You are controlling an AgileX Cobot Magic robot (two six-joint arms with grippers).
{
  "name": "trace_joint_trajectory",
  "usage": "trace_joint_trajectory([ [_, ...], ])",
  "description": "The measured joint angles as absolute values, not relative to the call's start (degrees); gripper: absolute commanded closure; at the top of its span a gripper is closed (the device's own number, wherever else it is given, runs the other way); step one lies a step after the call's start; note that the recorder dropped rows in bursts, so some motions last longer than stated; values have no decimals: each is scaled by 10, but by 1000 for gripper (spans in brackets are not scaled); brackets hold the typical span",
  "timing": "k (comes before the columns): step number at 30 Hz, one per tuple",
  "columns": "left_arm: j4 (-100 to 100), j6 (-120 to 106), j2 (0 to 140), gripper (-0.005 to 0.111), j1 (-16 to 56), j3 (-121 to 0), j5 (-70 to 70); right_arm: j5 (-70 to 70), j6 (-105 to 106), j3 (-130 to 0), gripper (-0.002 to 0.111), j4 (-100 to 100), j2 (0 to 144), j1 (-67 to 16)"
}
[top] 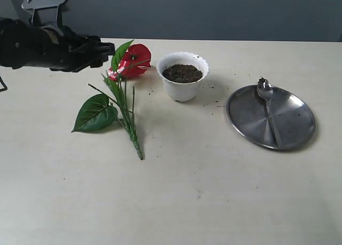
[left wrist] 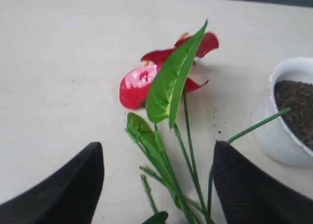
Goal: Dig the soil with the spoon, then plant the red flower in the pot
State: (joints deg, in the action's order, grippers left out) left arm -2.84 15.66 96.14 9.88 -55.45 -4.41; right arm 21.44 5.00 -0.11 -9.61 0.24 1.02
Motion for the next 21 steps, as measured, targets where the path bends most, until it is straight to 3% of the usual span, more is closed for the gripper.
trace_joint_trajectory([
  [21, -88, 144, 990, 39, 103, -554, -93, 214, 50, -1, 108, -96, 2, 10],
])
